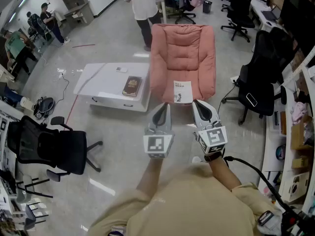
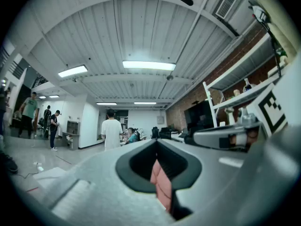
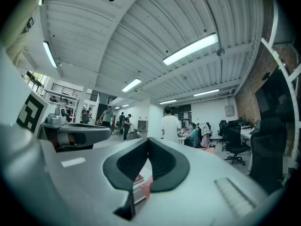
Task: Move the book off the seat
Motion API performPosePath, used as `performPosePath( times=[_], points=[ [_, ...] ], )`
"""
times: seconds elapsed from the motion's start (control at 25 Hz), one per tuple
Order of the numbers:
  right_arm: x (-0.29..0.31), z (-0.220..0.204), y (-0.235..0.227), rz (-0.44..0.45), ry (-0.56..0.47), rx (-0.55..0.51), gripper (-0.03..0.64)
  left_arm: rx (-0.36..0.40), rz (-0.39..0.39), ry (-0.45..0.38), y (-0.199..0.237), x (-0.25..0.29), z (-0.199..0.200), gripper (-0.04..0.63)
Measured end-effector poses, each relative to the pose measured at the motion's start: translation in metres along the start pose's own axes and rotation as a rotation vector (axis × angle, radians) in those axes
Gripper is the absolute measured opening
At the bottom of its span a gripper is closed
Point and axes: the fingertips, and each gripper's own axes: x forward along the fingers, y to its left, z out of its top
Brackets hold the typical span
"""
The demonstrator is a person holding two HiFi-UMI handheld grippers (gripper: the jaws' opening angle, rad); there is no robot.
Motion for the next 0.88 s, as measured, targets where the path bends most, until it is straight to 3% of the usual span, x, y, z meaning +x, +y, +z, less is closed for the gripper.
performPosePath(
  times=[0.24, 0.48, 0.88],
  points=[
    [0.001, -0.016, 0.036, 0.03, 0.044, -0.015, 0.006, -0.07, -0.002, 0.022, 0.014, -0.024, -0.019, 0.003],
    [0.0, -0.048, 0.049, 0.034, 0.136, 0.019, 0.006, -0.17, -0.041, 0.103, 0.013, -0.032, -0.053, 0.003],
    [0.062, -0.103, 0.025, 0.139, 0.248, 0.176, 0.006, -0.228, 0.006, 0.249, 0.037, 0.005, -0.108, 0.003]
  ],
)
